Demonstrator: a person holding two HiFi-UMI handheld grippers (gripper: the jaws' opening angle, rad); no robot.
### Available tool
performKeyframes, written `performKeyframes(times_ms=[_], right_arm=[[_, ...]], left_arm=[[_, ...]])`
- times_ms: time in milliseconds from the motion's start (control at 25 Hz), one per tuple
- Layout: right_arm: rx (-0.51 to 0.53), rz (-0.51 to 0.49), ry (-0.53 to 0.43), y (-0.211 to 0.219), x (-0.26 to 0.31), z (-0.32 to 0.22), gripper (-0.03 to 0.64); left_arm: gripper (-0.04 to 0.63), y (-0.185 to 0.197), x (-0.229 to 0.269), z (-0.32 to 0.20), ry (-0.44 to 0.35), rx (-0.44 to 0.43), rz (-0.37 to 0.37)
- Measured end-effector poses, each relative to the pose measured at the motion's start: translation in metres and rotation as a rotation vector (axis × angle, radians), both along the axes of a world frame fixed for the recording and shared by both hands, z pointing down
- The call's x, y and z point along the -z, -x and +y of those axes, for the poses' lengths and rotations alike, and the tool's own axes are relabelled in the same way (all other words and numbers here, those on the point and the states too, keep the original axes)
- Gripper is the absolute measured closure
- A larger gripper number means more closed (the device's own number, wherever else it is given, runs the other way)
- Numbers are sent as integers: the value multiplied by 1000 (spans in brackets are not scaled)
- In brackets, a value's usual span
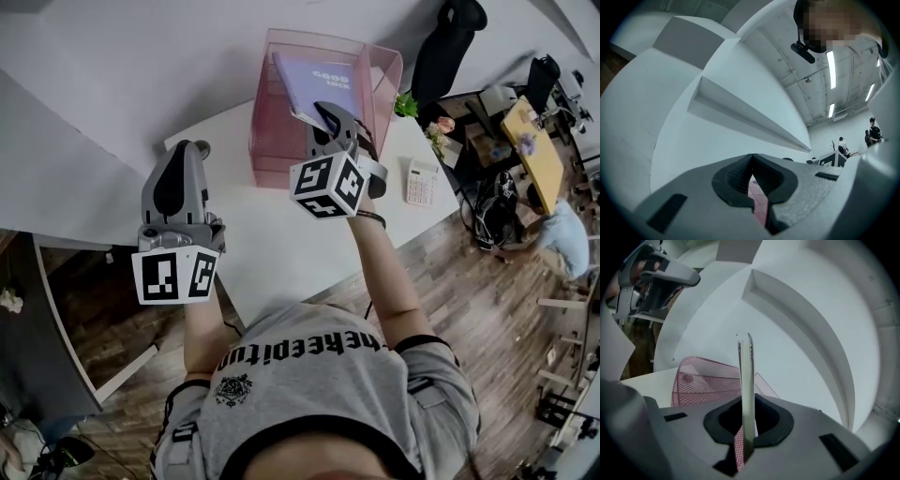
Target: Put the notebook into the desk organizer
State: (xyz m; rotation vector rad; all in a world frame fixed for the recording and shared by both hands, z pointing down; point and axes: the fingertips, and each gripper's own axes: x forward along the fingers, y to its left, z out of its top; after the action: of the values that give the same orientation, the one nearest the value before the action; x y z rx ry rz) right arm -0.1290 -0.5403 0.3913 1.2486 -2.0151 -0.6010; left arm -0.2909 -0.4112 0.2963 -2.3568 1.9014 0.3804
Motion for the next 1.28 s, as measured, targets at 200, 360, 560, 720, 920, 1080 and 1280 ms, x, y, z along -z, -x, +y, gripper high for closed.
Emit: performKeyframes(times_ms=[200,360,560,720,920,1080,1280], right_arm=[[5,53,45,5,-12,-3,584],[9,87,82,6,-20,-8,584],[31,128,162,9,-36,-10,572],[50,110,223,11,-41,-7,560],[82,49,311,13,-38,-7,540],[144,12,434,17,-43,0,495],[210,-10,528,20,-46,9,434]], left_arm=[[592,5,0,2,1,-1,2],[592,7,-2,3,4,0,5],[592,11,-4,6,6,2,9],[592,18,-5,8,9,6,18],[592,20,-6,7,8,1,25],[592,19,-7,6,9,-3,27],[592,17,-6,6,13,-3,27]])
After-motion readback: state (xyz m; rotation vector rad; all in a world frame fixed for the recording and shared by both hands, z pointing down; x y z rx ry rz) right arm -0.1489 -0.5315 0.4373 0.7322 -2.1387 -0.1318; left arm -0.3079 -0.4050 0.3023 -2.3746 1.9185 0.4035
